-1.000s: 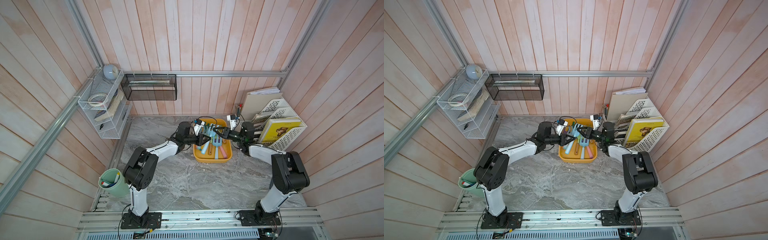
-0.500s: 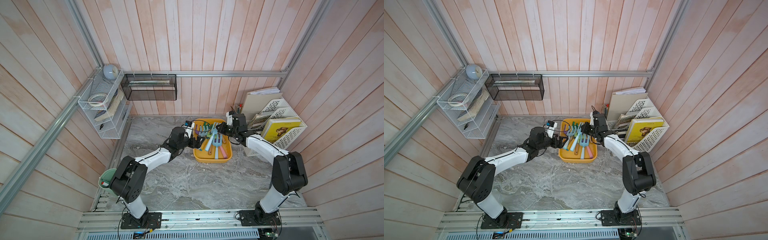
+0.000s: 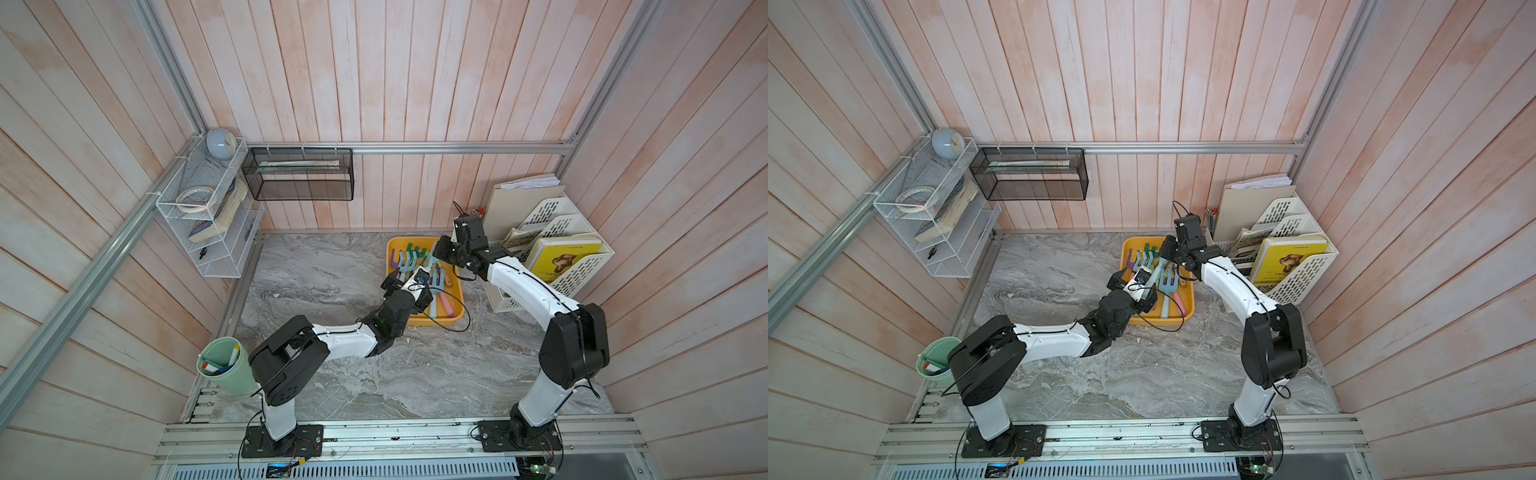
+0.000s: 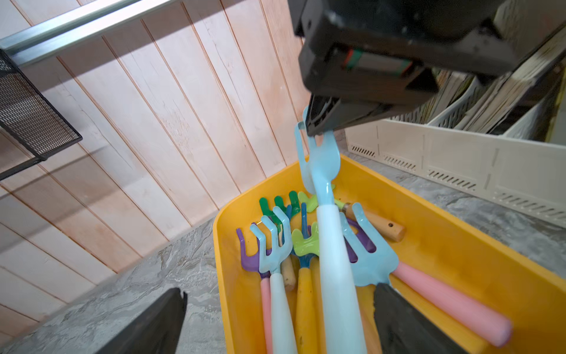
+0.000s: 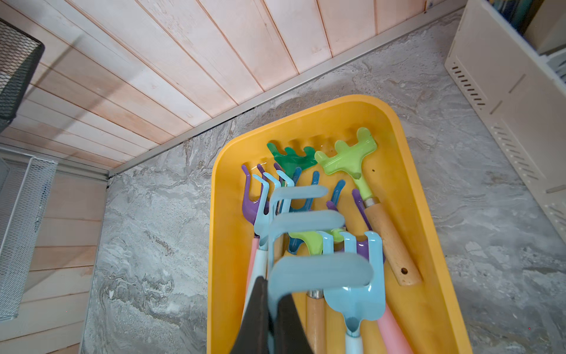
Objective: Take the hand rake out of the storage box
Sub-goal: Pick up the rake from the storage box.
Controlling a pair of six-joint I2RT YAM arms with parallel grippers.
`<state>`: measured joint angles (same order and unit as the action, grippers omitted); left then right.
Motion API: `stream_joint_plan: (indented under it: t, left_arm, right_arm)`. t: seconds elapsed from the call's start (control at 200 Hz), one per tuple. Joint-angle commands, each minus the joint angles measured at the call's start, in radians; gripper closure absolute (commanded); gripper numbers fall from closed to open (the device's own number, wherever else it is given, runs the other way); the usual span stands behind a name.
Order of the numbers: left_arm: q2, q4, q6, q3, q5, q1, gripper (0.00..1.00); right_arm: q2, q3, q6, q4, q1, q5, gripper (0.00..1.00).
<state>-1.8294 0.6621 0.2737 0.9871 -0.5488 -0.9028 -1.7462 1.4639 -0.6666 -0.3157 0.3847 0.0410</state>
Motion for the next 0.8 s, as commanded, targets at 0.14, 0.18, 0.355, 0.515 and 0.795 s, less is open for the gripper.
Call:
stream_joint_plan:
  t: [0.14,0.18,0.355,0.515,0.795]
  left_arm:
    - [-0.072,-0.058,-0.024,0.1,0.021,0.021,0.04]
    - [-0.081,-0.073,-0.028,0.113,0.03,0.024,0.05]
    - [-0.123,-0.113,-0.034,0.155,0.034,0.027,0.07]
    - [-0.158,-0.15,-0.03,0.19,0.024,0.03,0.1]
    - [-0.143,-0.174,-0.071,0.182,0.044,0.056,0.59]
  right_arm:
    - [-0.006,0.029,-0.026,-0.002,0.0,0.053,1.0]
    - [-0.008,0.031,-0.029,-0.002,0.0,0.059,1.0]
    - [-0.016,0.046,-0.034,0.01,0.002,0.083,1.0]
    - [-0.013,0.052,-0.032,0.016,0.003,0.091,1.0]
    - [-0.017,0.038,-0.025,0.041,0.004,0.125,0.93]
